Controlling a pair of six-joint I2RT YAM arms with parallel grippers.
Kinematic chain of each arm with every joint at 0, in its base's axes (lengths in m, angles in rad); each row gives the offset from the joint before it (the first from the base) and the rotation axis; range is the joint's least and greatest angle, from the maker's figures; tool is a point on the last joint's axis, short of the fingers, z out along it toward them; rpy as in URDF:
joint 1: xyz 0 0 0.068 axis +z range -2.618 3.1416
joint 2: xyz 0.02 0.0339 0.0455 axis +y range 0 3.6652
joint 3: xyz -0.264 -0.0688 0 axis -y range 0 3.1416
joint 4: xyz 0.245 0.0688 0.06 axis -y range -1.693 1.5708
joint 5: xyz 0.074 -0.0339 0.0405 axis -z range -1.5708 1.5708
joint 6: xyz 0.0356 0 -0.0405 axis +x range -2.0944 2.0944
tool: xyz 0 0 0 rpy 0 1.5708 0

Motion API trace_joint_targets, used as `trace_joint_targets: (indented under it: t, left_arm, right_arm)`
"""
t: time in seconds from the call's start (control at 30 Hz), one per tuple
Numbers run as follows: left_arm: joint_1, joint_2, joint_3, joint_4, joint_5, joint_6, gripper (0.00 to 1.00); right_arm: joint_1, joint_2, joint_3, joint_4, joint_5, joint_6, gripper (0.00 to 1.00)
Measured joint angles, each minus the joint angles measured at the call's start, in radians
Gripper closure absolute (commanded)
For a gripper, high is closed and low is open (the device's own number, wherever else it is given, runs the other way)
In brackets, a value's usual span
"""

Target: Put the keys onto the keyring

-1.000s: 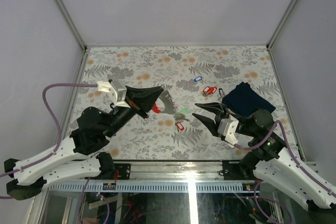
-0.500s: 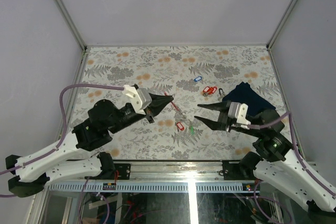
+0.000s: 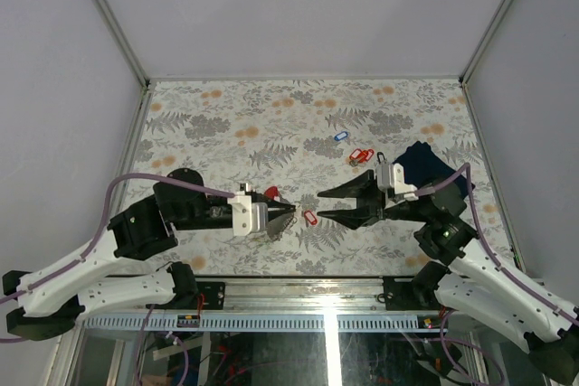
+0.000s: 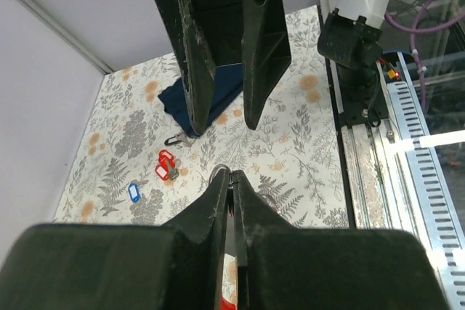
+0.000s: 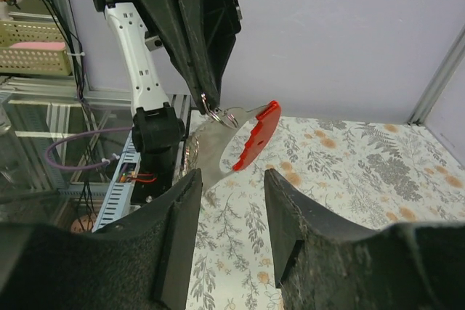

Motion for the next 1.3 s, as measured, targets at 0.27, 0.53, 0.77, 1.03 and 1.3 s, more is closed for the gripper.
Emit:
trace_joint_targets:
  t: [0.27, 0.53, 0.77, 1.03, 1.3]
  left_arm:
    - [0.000, 0.024, 0.033, -0.083, 0.079, 0.081, 1.00]
    - [0.000, 0.048, 0.033, -0.096, 0.120, 0.104, 1.00]
    - [0.000, 0.054, 0.033, -0.096, 0.137, 0.104, 1.00]
    - [0.000, 0.054, 0.033, -0.095, 0.141, 0.104, 1.00]
    - [0.000, 0.058, 0.034, -0.095, 0.152, 0.104, 1.00]
  right_arm:
    - [0.003, -0.002, -0.127, 0.162, 0.002, -0.034, 0.55]
    - [0.050, -0.011, -0.137, 0.188, 0.029, -0.196, 0.55]
    - [0.089, 0.009, -0.136, 0.192, 0.032, -0.300, 0.55]
    - [0.130, 0.055, -0.117, 0.193, 0.032, -0.359, 0.59]
    - [0.158, 0.079, -0.099, 0.193, 0.032, -0.384, 0.61]
